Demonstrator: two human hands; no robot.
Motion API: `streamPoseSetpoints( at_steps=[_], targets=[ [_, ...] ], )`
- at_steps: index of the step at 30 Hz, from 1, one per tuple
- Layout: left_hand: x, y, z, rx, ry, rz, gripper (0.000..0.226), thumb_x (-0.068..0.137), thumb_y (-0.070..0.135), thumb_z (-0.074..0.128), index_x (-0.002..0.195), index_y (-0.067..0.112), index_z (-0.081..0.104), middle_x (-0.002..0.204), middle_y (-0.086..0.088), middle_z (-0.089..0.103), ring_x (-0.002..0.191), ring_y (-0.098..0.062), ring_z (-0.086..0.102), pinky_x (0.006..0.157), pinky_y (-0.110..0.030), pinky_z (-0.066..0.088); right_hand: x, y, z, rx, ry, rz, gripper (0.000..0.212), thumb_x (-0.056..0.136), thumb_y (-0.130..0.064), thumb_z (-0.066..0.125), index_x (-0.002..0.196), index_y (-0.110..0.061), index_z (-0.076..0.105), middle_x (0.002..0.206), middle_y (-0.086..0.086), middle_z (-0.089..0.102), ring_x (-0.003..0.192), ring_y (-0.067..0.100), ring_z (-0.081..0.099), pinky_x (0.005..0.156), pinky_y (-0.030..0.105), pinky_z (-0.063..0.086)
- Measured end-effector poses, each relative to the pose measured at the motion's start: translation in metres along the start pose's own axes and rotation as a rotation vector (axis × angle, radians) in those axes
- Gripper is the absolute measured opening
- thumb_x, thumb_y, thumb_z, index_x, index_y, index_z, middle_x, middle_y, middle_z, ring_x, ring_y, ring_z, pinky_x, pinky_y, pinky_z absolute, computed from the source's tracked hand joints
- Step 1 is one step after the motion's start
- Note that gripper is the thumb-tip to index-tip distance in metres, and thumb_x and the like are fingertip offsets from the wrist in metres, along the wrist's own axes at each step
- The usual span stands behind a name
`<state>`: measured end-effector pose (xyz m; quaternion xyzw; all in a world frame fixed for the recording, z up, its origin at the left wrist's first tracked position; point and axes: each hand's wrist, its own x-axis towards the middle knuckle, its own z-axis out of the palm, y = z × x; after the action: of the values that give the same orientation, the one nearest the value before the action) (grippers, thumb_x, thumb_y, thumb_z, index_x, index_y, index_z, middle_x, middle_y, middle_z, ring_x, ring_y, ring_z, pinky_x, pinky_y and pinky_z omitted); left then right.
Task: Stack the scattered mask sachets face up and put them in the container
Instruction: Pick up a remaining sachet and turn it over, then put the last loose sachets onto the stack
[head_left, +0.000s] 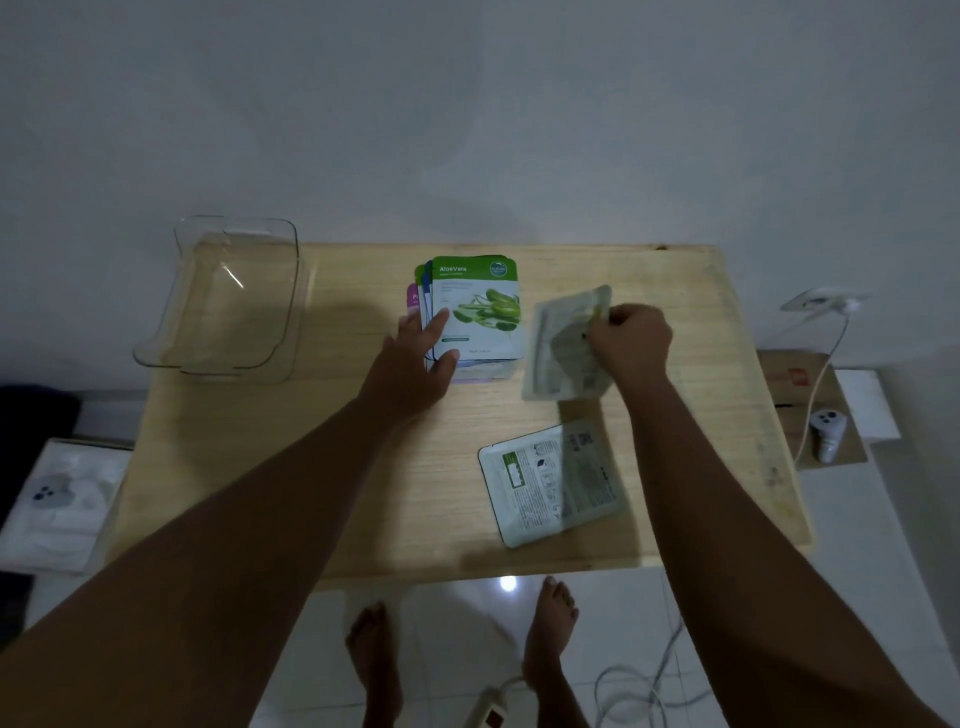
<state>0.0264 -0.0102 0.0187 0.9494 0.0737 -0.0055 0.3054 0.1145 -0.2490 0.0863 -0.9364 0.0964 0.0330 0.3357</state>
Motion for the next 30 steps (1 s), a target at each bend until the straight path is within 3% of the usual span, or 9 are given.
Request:
streamPoseSetpoints(
  at_steps=[5, 7, 9, 12, 14, 17, 21, 26, 30],
  targets=[
    [0.0, 0.002, -0.001, 0.025, -0.013, -0.01, 0.062, 0.094, 0.035, 0.052, 0.149, 0.014, 0.031, 0.154, -0.023, 0.03, 0.142, -0.036, 0.032, 0.112, -0.046, 0.033, 0.007, -0.055, -0.006, 0.027, 0.066, -0.221, 0.024, 0.085, -0.024, 0.063, 0.078, -0.007, 0.077, 0.059, 0.005, 0.06, 0.06, 0.015, 0.057, 0.061, 0.021, 0.032],
    [0.0, 0.0, -0.001, 0.032, -0.036, -0.016, 0.063, 0.094, 0.038, 0.049, 0.149, 0.014, 0.03, 0.153, -0.023, 0.031, 0.138, -0.037, 0.038, 0.109, -0.048, 0.04, 0.005, -0.077, 0.014, 0.026, 0.038, -0.261, 0.021, 0.083, -0.02, 0.064, 0.078, -0.005, 0.077, 0.059, 0.011, 0.061, 0.06, 0.014, 0.055, 0.058, 0.018, 0.032],
    [0.001, -0.002, -0.001, 0.031, -0.048, -0.014, 0.063, 0.093, 0.042, 0.047, 0.148, 0.015, 0.031, 0.151, -0.022, 0.035, 0.132, -0.037, 0.045, 0.102, -0.051, 0.047, -0.002, -0.094, 0.038, 0.038, -0.09, -0.285, 0.019, 0.084, -0.017, 0.066, 0.089, -0.005, 0.078, 0.077, 0.015, 0.074, 0.066, 0.015, 0.06, 0.064, 0.013, 0.04],
    [0.002, -0.004, -0.001, 0.018, -0.059, 0.012, 0.063, 0.09, 0.044, 0.045, 0.145, 0.016, 0.035, 0.143, -0.018, 0.044, 0.124, -0.034, 0.053, 0.095, -0.049, 0.052, -0.017, -0.102, 0.068, -0.021, -0.351, -0.412, 0.015, 0.088, -0.02, 0.065, 0.091, -0.011, 0.076, 0.088, 0.01, 0.073, 0.076, 0.016, 0.06, 0.074, 0.019, 0.043],
    [0.002, -0.004, -0.002, 0.004, -0.061, 0.017, 0.062, 0.091, 0.041, 0.047, 0.145, 0.014, 0.035, 0.144, -0.019, 0.044, 0.124, -0.033, 0.054, 0.095, -0.047, 0.053, -0.019, -0.096, 0.075, -0.037, -0.383, -0.49, 0.025, 0.088, -0.013, 0.062, 0.11, -0.012, 0.074, 0.112, 0.011, 0.072, 0.099, 0.022, 0.064, 0.084, 0.021, 0.042],
    [0.002, -0.004, -0.002, -0.028, -0.038, 0.017, 0.062, 0.094, 0.035, 0.05, 0.148, 0.011, 0.032, 0.149, -0.021, 0.039, 0.128, -0.032, 0.051, 0.1, -0.039, 0.05, -0.014, -0.075, 0.076, -0.213, -0.301, -0.458, 0.045, 0.088, -0.014, 0.057, 0.13, -0.028, 0.06, 0.145, 0.01, 0.048, 0.134, 0.034, 0.04, 0.102, 0.05, 0.04],
    [0.002, 0.0, -0.001, -0.074, -0.009, 0.014, 0.055, 0.098, 0.027, 0.047, 0.148, 0.009, 0.032, 0.149, -0.023, 0.038, 0.126, -0.028, 0.054, 0.092, -0.019, 0.042, -0.013, -0.051, 0.088, -0.386, -0.359, -0.467, 0.042, 0.095, -0.032, 0.049, 0.137, -0.036, 0.047, 0.158, 0.015, 0.024, 0.14, 0.045, 0.025, 0.102, 0.065, 0.038],
    [0.004, -0.004, 0.003, -0.057, -0.046, 0.028, 0.067, 0.093, 0.055, 0.033, 0.151, 0.037, 0.006, 0.158, -0.016, 0.026, 0.138, -0.035, 0.04, 0.103, -0.057, 0.044, -0.014, -0.041, 0.099, -0.332, -0.303, -0.466, 0.042, 0.099, -0.037, 0.041, 0.141, -0.04, 0.045, 0.161, 0.012, 0.023, 0.139, 0.042, 0.026, 0.1, 0.061, 0.037],
    [0.003, 0.001, 0.003, 0.041, -0.042, 0.032, 0.064, 0.093, 0.05, 0.037, 0.151, 0.026, 0.024, 0.154, -0.021, 0.029, 0.144, -0.036, 0.026, 0.108, -0.059, 0.036, -0.008, -0.035, 0.098, -0.252, -0.332, -0.48, 0.045, 0.096, -0.044, 0.037, 0.138, -0.036, 0.049, 0.154, 0.012, 0.036, 0.131, 0.041, 0.042, 0.098, 0.057, 0.045]
  ],
)
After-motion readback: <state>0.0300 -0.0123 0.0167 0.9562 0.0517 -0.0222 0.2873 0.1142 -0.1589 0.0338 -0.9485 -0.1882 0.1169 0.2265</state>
